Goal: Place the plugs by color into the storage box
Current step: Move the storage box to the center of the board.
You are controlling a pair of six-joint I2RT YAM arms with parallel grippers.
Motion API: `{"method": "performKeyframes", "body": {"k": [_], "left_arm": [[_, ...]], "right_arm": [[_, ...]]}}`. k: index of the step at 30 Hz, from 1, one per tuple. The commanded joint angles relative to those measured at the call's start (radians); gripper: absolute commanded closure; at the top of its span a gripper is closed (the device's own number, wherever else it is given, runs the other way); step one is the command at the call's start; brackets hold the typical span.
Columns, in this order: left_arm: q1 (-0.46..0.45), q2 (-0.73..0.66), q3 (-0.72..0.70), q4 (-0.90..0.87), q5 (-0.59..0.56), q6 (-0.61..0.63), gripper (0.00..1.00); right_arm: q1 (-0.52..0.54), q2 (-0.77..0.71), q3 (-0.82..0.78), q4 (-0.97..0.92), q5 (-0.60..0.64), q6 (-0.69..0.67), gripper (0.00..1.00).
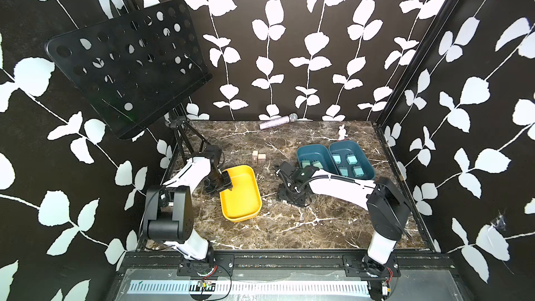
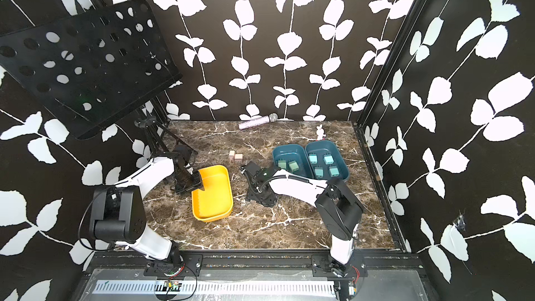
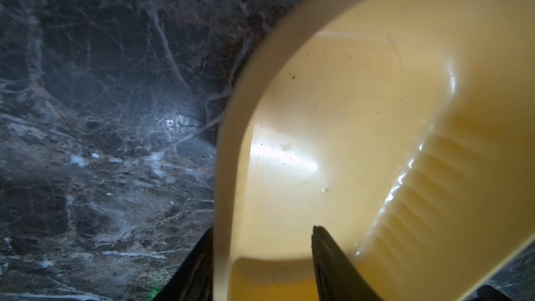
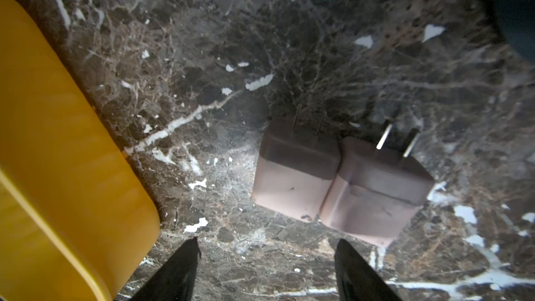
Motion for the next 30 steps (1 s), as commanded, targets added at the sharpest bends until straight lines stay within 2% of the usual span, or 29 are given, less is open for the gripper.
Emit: {"method": "performKeyframes", "body": {"k": [1,9,14,18,21,24,30], "left_arm": [[-0.002,-0.03,-0.014,-0.015,0.005,0.009,0.46],[-0.002,-0.029,-0.021,-0.008,0.009,0.02,0.46],[-0.002,-0.02,-0.024,0.004,0.025,0.025,0.46],[-0.005,-0.012,-0.031,0.021,0.055,0.019,0.46],[-0.019,-0.006,-0.042,0.043,0.096,-0.006,0.46],[-0.052,0.005,-0.052,0.072,0.145,-0.047,0.47],[-0.11,0.015,-0.058,0.103,0.173,-0.097,0.47]], "right_arm": [[-0.007,0.042,0.002,0.017,-0.001,0.03,0.27],[-0.048,0.077,0.006,0.007,0.0,0.005,0.27],[-0.052,0.133,0.101,-0.065,0.003,-0.06,0.29],[-0.042,0.187,0.175,-0.125,0.008,-0.102,0.36],[-0.037,0.205,0.199,-0.162,0.012,-0.116,0.46],[-0.039,0.187,0.184,-0.165,0.016,-0.11,0.55],[-0.037,0.141,0.182,-0.227,0.047,-0.122,0.63]]}}
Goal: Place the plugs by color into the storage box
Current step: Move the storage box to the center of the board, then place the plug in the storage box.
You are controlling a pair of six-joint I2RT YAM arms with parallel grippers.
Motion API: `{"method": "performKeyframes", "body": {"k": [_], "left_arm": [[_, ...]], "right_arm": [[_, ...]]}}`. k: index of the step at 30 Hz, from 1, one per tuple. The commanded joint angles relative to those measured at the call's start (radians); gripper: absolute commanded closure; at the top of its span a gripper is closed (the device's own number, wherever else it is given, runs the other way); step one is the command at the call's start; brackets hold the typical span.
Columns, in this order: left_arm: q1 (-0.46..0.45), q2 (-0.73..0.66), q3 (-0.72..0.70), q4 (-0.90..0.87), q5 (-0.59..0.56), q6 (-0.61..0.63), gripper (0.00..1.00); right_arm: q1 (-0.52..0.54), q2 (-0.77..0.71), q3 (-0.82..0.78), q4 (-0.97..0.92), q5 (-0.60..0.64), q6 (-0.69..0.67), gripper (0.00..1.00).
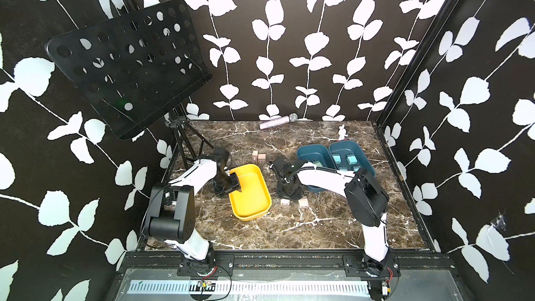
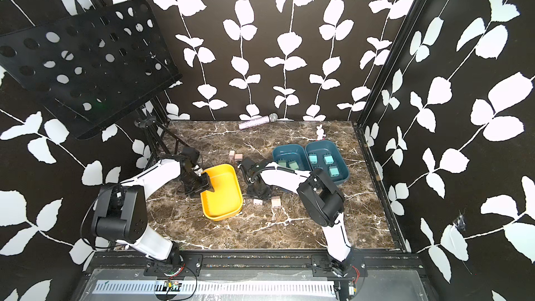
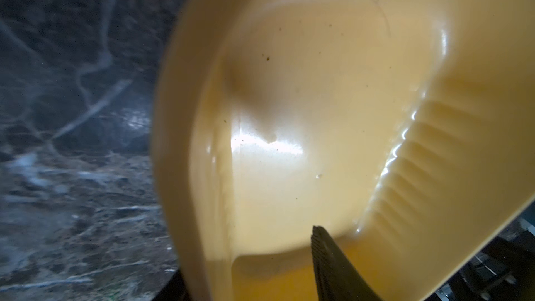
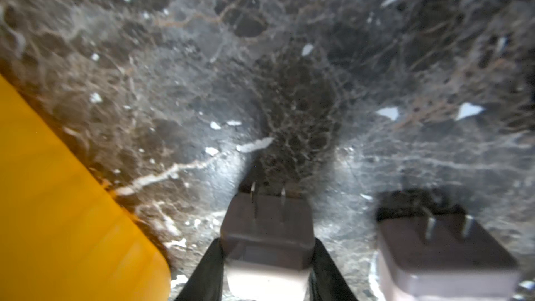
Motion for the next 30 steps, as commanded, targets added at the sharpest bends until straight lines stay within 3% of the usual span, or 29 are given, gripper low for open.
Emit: {"method": "performKeyframes", "body": {"k": [1,5,10,17,23,30], "left_arm": [[-0.014,0.0,-0.009,0.019,0.034,-0.036,0.47],[-0.049,0.013,0.051,-0.024,-0.033,0.005,0.48],[-0.124,0.071,0.103,-0.011,-0.015,-0.006,0.48],[-0.217,0.126,0.154,0.023,0.038,-0.07,0.48],[-0.177,0.038,0.257,-0.077,-0.023,-0.075,0.37],[0.027,-0.158,0.269,-0.203,-0.097,-0.032,0.36]], "right_arm": [[0.006,-0.053,-0.002,-0.097,0.04,-0.005,0.64],[0.0,-0.104,0.02,-0.162,0.069,-0.02,0.65],[-0.013,-0.165,0.121,-0.257,0.111,-0.057,0.65],[-0.013,-0.076,0.397,-0.36,0.105,-0.131,0.64],[-0.014,0.096,0.614,-0.378,0.063,-0.175,0.64],[-0.009,0.299,0.829,-0.365,-0.006,-0.215,0.64]]}}
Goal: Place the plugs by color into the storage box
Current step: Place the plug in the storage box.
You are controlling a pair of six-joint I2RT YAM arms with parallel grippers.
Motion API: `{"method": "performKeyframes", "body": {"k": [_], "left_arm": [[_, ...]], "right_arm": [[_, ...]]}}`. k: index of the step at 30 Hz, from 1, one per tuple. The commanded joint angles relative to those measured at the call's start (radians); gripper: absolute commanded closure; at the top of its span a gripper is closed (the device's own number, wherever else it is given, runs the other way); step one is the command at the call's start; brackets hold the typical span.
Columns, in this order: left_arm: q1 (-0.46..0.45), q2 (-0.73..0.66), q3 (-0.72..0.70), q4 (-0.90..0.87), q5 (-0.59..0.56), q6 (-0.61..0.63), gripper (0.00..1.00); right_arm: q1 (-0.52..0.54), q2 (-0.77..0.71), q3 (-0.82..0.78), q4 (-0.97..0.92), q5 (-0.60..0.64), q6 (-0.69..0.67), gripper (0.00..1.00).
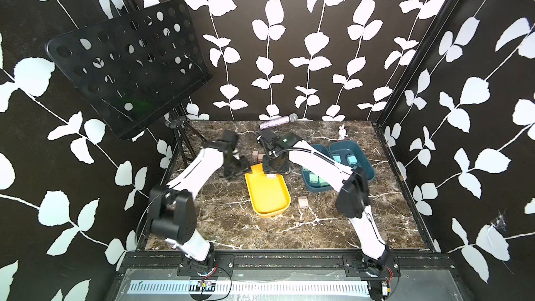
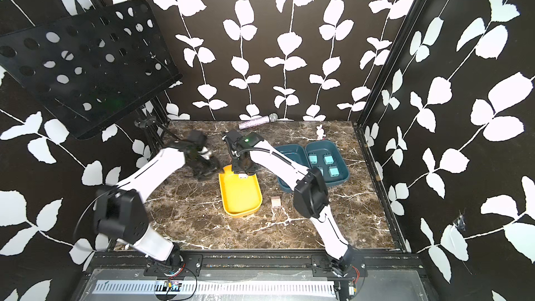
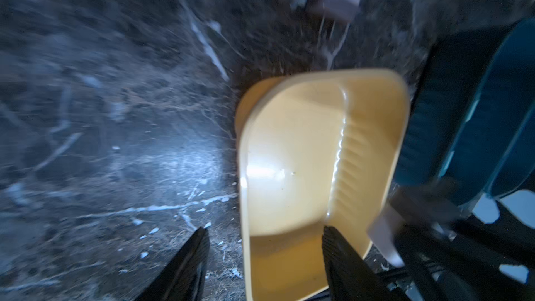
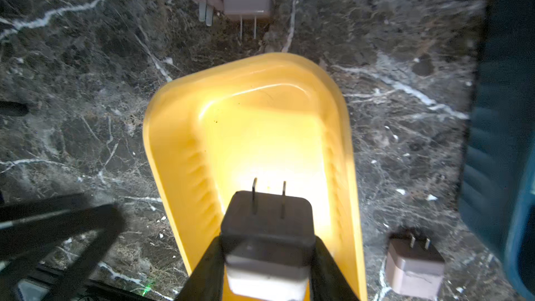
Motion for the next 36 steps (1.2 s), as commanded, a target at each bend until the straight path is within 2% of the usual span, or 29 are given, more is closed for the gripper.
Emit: {"method": "performKeyframes", "body": {"k": [1,3,6,15,19,23,28,31,34,36], "left_arm": [[0.095,-0.113,-0.007,-0.126,-0.065,0.048,0.36],[0.14,-0.141,-0.034,-0.157,-0.076,0.088,0.36],[0.155,-0.161,-0.076,-0.199,-0.088,0.116,0.36],[0.155,-0.224,-0.216,-0.144,-0.056,0.061,0.36],[0.155,-0.205,-0.203,-0.152,-0.062,0.08,0.36],[0.155,-0.179,-0.183,-0.153,-0.061,0.087,0.36],[0.155,-0.151,-0.156,-0.141,-0.051,0.084,0.36],[0.155,-0.142,-0.147,-0.132,-0.052,0.081,0.36],[0.155,-0.128,-0.152,-0.117,-0.04,0.077,0.36],[0.155,-0.12,-0.158,-0.105,-0.034,0.073,0.36]], "right_arm": [[0.003,0.065,0.097,-0.033,-0.038,-0.033,0.64],[0.008,0.109,0.123,-0.01,-0.065,-0.037,0.63],[0.015,0.156,0.132,0.032,-0.088,-0.03,0.63],[0.029,0.243,0.126,0.12,-0.116,-0.013,0.61],[0.029,0.249,0.125,0.11,-0.105,-0.017,0.52],[0.028,0.227,0.122,0.09,-0.092,-0.031,0.36],[0.014,0.107,0.126,0.05,-0.073,-0.006,0.31],[-0.003,-0.024,0.075,0.021,-0.032,0.01,0.3],[-0.03,-0.186,-0.089,0.01,0.011,0.007,0.29],[-0.05,-0.315,-0.272,0.034,0.031,0.01,0.29]]}}
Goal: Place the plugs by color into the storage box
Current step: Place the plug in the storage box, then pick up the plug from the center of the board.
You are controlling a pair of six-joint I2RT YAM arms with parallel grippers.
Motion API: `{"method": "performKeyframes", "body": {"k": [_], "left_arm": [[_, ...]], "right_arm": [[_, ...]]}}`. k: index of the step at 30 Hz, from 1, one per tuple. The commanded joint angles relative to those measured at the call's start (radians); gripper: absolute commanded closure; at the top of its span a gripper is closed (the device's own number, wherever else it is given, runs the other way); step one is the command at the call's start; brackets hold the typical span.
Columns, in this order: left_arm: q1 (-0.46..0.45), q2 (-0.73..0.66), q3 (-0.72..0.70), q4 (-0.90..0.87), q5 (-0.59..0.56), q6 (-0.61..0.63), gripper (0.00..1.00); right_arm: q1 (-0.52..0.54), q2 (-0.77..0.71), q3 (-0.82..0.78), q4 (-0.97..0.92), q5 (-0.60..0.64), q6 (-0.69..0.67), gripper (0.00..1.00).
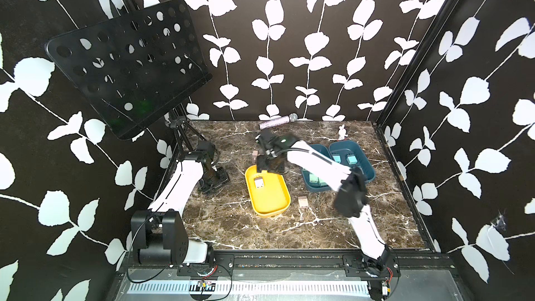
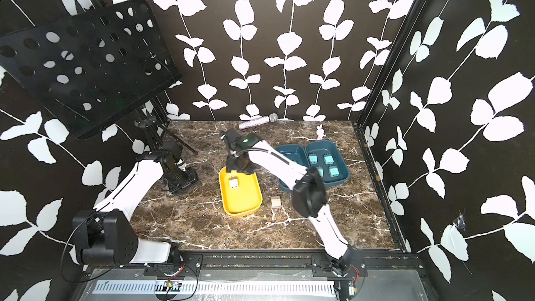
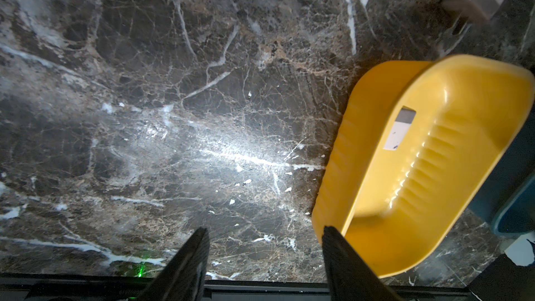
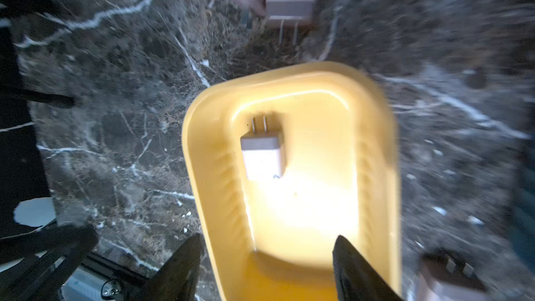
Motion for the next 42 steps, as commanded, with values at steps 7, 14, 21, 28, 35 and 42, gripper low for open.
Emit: {"method": "performKeyframes", "body": {"k": [7,14,21,28,35,42], "left_arm": [[-0.002,0.035,0.013,0.038,0.021,0.003,0.36],[-0.002,0.064,0.025,0.045,0.032,0.005,0.36],[-0.001,0.072,0.037,0.042,0.032,0.011,0.36],[-0.003,0.064,0.032,0.037,0.029,0.01,0.36],[-0.002,0.073,0.024,0.051,0.035,0.006,0.36],[-0.002,0.084,0.028,0.062,0.038,0.005,0.36]], "right_arm": [[-0.069,-0.485,-0.725,0.122,0.056,0.091,0.29],[-0.066,-0.502,-0.889,0.221,0.054,0.104,0.29],[-0.076,-0.313,-0.849,0.267,0.051,0.056,0.29],[-0.094,-0.243,-0.87,0.295,0.037,0.056,0.38],[-0.094,-0.249,-0.873,0.275,0.032,0.048,0.56],[-0.088,-0.315,-0.867,0.227,0.054,0.058,0.64]]}}
